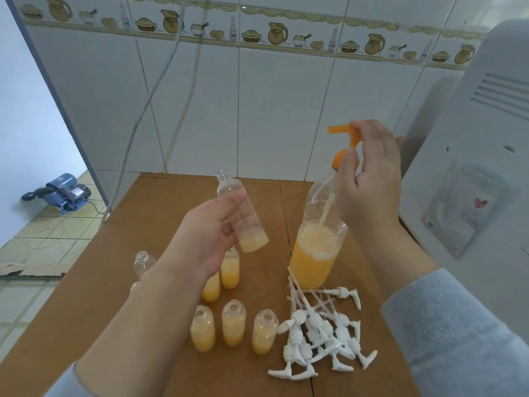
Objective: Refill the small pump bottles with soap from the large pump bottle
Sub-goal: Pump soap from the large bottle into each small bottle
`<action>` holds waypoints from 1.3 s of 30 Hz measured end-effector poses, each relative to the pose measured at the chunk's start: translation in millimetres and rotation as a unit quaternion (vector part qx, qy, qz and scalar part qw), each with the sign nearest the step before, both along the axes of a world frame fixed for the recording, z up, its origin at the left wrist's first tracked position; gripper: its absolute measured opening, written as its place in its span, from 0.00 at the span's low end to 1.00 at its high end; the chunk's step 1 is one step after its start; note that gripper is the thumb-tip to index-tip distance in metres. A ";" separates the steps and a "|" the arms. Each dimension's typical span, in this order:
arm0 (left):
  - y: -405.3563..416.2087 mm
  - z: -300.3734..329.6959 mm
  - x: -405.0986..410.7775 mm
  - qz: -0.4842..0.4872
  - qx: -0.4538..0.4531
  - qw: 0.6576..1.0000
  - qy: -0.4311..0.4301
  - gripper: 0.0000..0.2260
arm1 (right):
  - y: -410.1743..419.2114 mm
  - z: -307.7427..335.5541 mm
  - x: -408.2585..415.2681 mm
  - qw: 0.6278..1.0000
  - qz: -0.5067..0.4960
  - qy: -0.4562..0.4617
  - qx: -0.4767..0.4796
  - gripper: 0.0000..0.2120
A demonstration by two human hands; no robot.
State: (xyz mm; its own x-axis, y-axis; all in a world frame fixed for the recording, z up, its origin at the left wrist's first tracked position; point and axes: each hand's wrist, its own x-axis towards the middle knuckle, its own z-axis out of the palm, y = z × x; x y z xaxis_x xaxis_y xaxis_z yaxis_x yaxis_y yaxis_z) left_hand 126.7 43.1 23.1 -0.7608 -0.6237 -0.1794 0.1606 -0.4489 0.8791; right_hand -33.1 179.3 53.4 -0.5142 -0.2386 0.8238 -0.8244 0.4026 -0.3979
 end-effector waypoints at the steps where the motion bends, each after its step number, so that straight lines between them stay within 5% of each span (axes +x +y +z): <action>1: 1.7 1.6 -3.8 0.017 0.011 1.000 0.015 0.14 | 1.6 1.9 0.6 1.000 0.005 -0.005 0.012 0.17; 6: 6.1 13.9 -20.1 0.099 -0.242 0.965 -0.015 0.14 | 9.7 11.9 0.7 0.998 0.010 -0.019 0.067 0.20; 11: 8.2 28.0 -37.3 0.058 -0.314 0.947 0.041 0.17 | 11.9 10.7 -2.1 0.992 0.034 -0.033 0.113 0.20; 16: 10.6 19.4 -60.0 0.030 -0.510 0.859 -0.036 0.19 | 14.2 8.1 0.0 0.994 0.058 -0.034 0.081 0.19; 22: 10.0 35.4 -75.3 0.056 -0.594 0.802 -0.045 0.18 | 10.9 5.4 1.0 0.996 0.049 -0.026 0.072 0.18; 39: -0.5 60.0 -82.0 0.014 -0.693 0.717 -0.070 0.20 | 5.3 4.5 -3.1 0.996 0.060 -0.009 0.058 0.18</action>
State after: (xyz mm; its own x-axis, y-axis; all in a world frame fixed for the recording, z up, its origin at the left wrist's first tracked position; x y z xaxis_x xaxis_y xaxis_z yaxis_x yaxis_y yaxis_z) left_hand 44.6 42.6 83.1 -0.7796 -0.2907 0.5547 0.0193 0.8742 0.4853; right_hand -36.2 184.5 58.0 -0.4907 -0.3922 0.7781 -0.8626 0.3450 -0.3701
